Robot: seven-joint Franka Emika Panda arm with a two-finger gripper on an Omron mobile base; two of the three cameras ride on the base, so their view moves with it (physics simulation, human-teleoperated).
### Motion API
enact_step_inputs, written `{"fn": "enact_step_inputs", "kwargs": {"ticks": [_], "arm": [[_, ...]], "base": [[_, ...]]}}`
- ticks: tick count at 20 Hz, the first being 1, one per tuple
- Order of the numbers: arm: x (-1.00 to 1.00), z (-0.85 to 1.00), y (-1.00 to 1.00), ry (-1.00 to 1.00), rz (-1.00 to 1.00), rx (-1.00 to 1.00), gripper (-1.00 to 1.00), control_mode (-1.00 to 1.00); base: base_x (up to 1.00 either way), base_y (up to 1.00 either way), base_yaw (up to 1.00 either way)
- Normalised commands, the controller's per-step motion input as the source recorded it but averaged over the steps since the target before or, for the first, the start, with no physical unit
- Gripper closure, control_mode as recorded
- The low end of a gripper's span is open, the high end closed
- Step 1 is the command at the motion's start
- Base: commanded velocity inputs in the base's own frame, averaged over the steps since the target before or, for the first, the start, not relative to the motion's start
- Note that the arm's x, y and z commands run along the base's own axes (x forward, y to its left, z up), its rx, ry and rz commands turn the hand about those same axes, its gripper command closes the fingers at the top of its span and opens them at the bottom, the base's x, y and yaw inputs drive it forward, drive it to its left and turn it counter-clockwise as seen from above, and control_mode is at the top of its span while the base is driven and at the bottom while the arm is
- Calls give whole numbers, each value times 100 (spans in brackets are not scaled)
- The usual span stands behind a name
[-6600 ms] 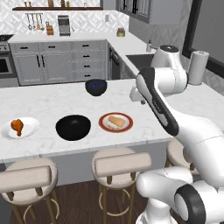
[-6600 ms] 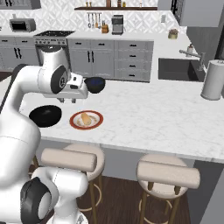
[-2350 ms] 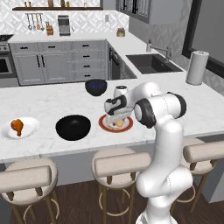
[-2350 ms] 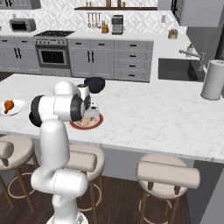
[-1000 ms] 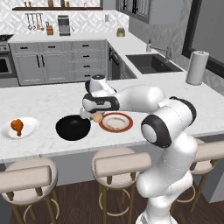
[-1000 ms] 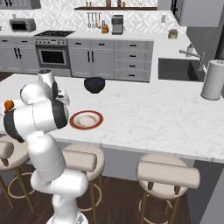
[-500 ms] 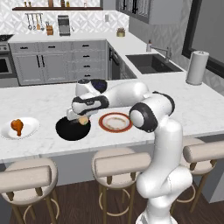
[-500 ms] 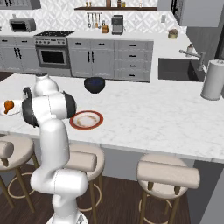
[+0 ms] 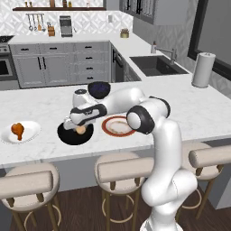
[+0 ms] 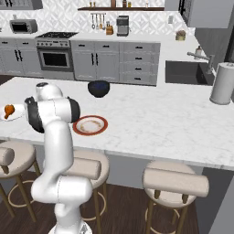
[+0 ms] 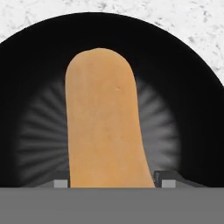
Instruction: Pick the chicken drumstick and squash from their plates and place them in the bowl. Then put the bowl in the fridge.
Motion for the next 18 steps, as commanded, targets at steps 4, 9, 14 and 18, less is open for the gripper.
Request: {"fn": "enact_step_inputs", "kwargs": {"ticks": [4,9,14,18], "arm": [[0,-43,1,0,0,0,-100,-100],[2,-48,0,-2,0,0,-100,-100],[-17,2,0,-4,0,0,-100,-100],[-57,36,-12,-16,-7,1,-100,-100]], "base": [[0,0,0],[0,0,0],[0,0,0],[0,0,0]]}}
